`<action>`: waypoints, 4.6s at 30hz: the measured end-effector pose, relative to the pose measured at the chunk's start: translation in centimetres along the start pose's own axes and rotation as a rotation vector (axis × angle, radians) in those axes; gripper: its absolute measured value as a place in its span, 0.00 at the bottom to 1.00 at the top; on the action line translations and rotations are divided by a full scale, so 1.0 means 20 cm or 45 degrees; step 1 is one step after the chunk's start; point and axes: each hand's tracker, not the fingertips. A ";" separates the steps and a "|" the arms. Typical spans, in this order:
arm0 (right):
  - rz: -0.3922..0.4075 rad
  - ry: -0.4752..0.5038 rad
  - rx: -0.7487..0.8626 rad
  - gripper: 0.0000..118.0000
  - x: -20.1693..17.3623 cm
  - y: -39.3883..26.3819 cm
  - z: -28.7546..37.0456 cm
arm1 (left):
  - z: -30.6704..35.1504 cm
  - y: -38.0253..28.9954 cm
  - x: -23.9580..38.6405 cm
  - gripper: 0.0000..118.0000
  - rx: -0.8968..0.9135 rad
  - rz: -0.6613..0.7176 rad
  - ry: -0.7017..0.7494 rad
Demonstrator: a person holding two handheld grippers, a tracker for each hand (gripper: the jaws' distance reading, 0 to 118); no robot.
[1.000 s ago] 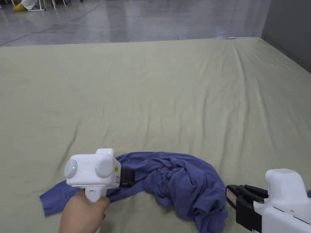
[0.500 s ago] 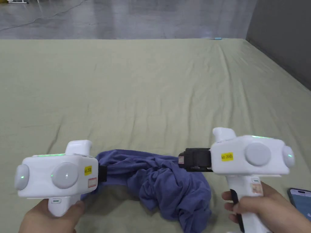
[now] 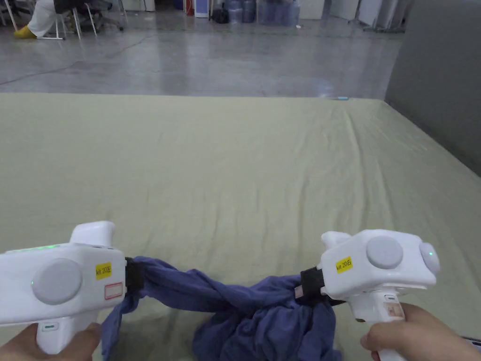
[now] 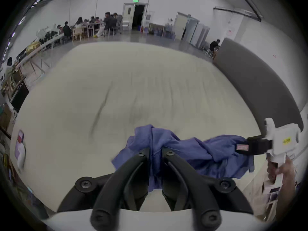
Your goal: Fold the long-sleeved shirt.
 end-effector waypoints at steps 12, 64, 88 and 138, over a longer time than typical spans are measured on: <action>0.386 -0.269 0.466 0.08 -0.40 0.97 0.98 | 0.52 1.15 0.09 0.04 0.435 -0.117 -0.018; 0.101 -0.031 -0.075 0.59 -0.41 -0.59 -0.21 | -0.04 -0.56 -0.50 0.64 -0.233 0.105 0.225; -0.088 -0.036 0.096 0.00 -0.13 -0.84 0.21 | -0.43 -0.63 0.30 0.94 -0.310 -0.057 -0.103; 0.288 -0.356 0.420 0.03 -0.19 0.84 0.87 | 0.44 0.39 0.14 0.00 0.171 -0.248 -0.069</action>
